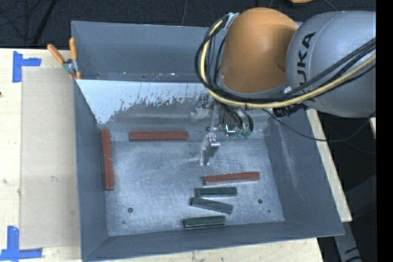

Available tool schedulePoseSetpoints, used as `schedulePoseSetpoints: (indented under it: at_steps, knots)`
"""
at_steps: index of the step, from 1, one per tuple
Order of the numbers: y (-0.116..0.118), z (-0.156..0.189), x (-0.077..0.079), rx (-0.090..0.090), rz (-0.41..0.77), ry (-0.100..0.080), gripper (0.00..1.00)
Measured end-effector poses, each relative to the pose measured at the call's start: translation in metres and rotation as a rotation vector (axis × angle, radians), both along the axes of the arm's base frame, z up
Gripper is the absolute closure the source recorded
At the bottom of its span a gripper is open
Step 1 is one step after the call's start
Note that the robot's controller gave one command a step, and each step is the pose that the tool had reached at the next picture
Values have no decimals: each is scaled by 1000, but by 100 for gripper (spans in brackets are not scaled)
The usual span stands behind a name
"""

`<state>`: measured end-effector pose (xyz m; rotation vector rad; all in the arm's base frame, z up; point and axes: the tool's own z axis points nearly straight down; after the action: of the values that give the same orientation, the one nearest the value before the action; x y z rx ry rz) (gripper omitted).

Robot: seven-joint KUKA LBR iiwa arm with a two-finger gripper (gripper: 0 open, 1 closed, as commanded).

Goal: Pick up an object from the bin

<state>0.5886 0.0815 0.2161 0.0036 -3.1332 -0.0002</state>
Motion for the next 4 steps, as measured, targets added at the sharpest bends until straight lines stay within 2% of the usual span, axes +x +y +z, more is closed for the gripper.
schedulePoseSetpoints:
  at_steps: [1,2,3,4]
  knots:
    - [0,5,2,1,-2,-8,0]
    - [-35,-29,-35,1,89,-12,0]
    - [-69,-97,-37,0,57,-9,0]
    - [-73,-140,-45,1,275,-29,100]
